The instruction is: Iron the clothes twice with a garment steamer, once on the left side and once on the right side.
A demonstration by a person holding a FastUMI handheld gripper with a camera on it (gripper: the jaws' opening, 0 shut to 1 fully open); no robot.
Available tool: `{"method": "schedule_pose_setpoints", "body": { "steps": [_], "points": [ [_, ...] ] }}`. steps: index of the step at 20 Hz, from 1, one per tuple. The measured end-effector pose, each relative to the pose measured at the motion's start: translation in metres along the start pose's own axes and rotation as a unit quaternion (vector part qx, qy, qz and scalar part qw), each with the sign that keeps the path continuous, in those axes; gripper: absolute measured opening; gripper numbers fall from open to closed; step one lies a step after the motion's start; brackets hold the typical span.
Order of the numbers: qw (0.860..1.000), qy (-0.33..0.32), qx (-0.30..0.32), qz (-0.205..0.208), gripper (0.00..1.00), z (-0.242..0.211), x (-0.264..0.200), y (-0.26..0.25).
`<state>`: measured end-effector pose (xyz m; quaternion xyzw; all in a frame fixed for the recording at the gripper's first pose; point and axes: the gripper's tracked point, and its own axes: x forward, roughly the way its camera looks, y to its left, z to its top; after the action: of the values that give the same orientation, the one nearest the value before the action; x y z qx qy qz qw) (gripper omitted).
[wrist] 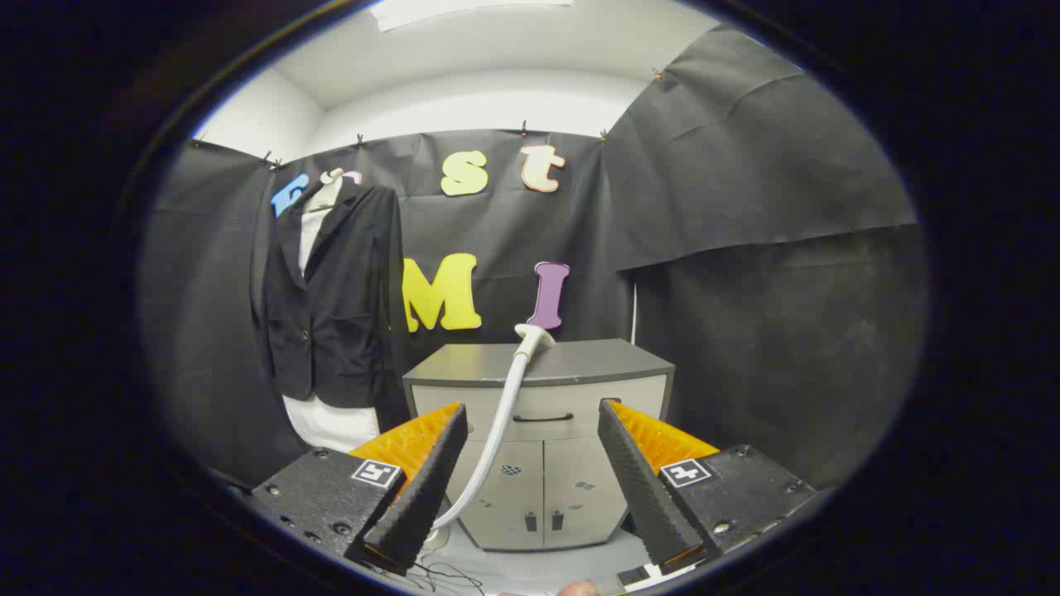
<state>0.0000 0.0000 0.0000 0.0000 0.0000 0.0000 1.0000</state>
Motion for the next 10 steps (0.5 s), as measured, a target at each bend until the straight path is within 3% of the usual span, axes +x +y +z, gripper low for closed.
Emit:
{"method": "schedule_pose_setpoints", "body": {
  "steps": [10],
  "points": [
    [1.000, 0.000, 0.021, -0.006, 0.99, 0.006, -0.009, -0.014]
  ]
}}
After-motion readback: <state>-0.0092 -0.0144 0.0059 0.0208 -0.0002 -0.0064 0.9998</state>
